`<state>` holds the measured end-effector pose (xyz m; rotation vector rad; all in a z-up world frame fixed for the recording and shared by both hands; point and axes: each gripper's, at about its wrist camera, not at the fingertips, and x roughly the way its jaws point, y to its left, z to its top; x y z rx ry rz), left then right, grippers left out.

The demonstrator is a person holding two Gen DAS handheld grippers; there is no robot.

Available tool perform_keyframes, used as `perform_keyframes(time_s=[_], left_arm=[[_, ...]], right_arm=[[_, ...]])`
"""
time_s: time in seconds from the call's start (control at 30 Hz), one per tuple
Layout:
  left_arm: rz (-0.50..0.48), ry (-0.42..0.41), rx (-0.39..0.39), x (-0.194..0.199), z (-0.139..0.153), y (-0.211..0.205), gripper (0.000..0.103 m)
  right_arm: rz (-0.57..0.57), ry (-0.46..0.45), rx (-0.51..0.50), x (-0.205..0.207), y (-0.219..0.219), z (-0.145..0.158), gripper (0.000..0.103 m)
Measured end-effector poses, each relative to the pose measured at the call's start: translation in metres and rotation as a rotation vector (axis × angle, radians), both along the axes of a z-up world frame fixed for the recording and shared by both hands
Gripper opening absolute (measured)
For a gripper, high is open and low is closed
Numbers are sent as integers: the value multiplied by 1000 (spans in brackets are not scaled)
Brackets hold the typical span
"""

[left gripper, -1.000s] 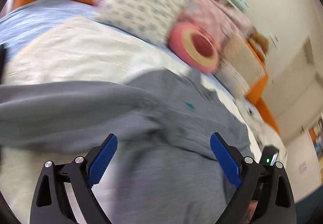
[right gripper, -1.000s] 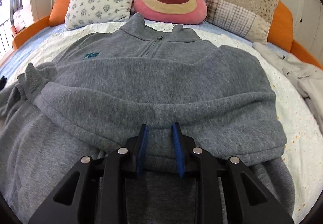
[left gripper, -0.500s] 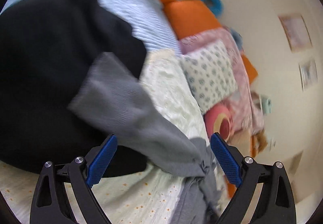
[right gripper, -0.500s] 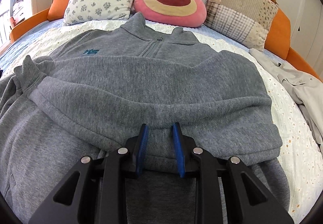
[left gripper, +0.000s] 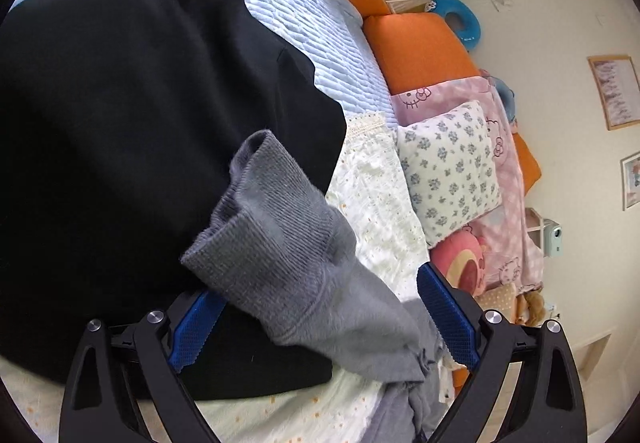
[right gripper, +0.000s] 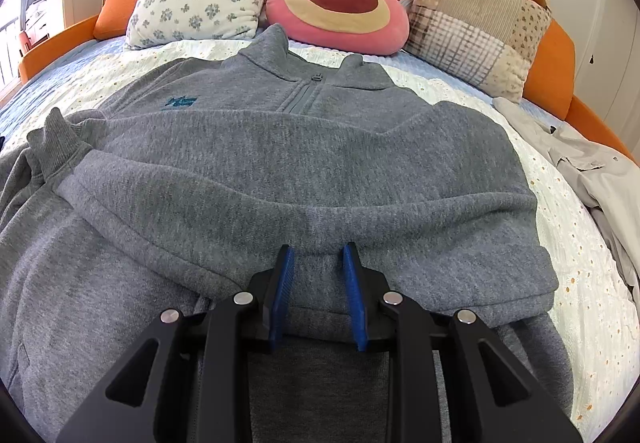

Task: Fold large clothes
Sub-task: 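Grasp the other sleeve cuff with the left tool and lift it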

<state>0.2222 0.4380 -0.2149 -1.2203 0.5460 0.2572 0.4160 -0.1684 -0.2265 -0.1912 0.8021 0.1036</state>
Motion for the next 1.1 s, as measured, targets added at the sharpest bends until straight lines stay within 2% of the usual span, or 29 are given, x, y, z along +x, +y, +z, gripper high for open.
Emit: perform_keyframes(time_s=[0.03,0.1,0.17,0.2,0.27,0.4,0.47,0.53,0.57,0.6,0.7,0.73,0.77,0.8,0.83,0.9,1.0,1.1], left_arm=[[6,3,0,2,0,1,94],[23,17,16,5,3,2,79],[31,45,43,6,7,0,35],[16,42,39,8,7,-1,27],[10,77,59,12,8,-4,20],[7,113,122,20,22,-12,17],[-23,111,161,31,41,-20,14],[-59,91,209,43,67,-31,14],[-74,76,237,51,82,-37,14],[-87,66,256,58,95,-42,14],[-145,34,320,88,146,-66,14],[-159,28,340,96,159,-72,14],[-182,21,380,108,180,-84,14],[-197,17,411,116,194,-92,14],[-212,12,441,125,208,-102,14],[-249,-5,482,145,236,-125,14],[-303,-31,544,177,275,-166,13],[-356,-63,611,202,306,-214,13]], right_arm=[[0,0,1,0,0,0,26],[0,-1,2,0,0,0,26],[0,0,1,0,0,0,26],[1,-1,3,0,0,0,27],[1,-4,4,-1,1,1,27],[-8,-33,1,-6,1,10,31],[-4,-95,34,-17,3,26,36],[55,-153,70,-31,20,44,46],[87,-164,70,-34,32,49,65],[143,-163,87,-36,52,55,80],[257,-162,155,-38,103,66,76],[277,-166,144,-37,119,67,69],[294,-161,117,-35,139,67,44],[303,-152,98,-31,152,65,34],[300,-137,73,-26,167,61,33],[284,-95,22,-17,188,48,16],[284,-39,-64,-11,212,19,16],[282,-92,-190,-21,230,2,18]])
